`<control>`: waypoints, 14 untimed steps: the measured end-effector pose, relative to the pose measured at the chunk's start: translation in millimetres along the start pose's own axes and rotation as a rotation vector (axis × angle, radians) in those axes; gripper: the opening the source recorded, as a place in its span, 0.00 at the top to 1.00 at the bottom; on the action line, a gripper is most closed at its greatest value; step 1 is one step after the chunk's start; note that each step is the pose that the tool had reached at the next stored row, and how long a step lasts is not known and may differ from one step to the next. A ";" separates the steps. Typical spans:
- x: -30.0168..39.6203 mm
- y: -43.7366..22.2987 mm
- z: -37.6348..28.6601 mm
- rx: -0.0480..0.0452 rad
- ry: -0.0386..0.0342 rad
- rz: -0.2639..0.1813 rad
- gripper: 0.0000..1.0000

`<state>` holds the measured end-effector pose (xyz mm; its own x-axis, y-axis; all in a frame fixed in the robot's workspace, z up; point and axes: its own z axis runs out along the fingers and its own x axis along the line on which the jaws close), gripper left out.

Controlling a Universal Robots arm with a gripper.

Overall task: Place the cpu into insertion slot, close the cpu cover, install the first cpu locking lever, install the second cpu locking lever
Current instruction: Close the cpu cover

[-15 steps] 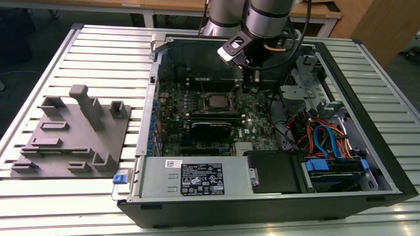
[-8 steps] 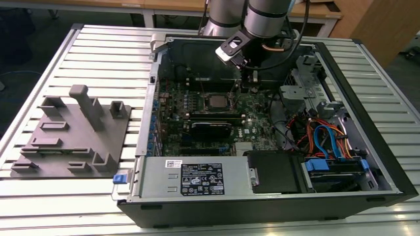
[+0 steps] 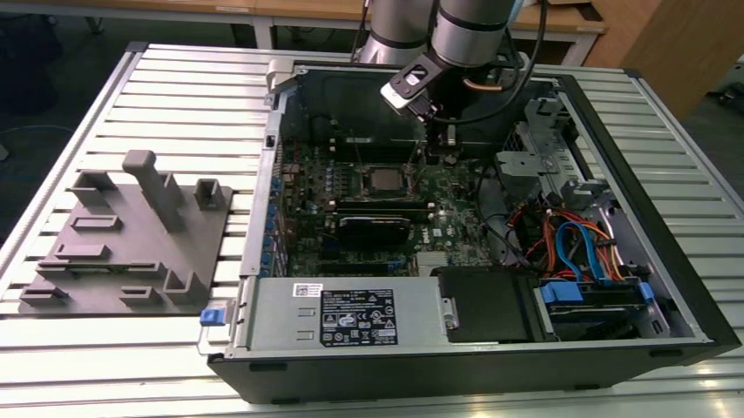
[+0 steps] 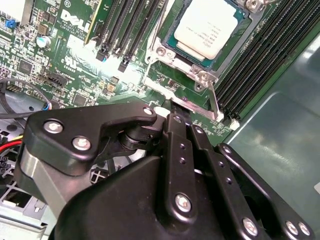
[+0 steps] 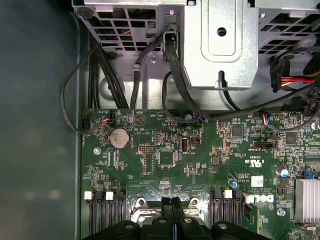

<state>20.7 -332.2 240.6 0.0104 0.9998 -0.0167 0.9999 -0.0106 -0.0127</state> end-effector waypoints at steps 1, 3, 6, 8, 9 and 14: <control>0.0 -0.2 0.0 0.0000 0.0000 0.000 0.90; 0.0 -0.3 0.0 0.0000 0.0001 0.000 0.90; 0.0 -0.5 0.0 0.0000 0.0000 0.000 0.90; 0.0 -0.6 0.1 0.0002 -0.0001 0.000 0.90; 0.0 -0.6 0.1 0.0003 -0.0001 0.000 0.90; 0.0 -1.7 0.2 0.0005 0.0001 0.000 0.90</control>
<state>19.1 -332.2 240.4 0.0104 0.9998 -0.0166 0.9999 -0.0107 -0.0132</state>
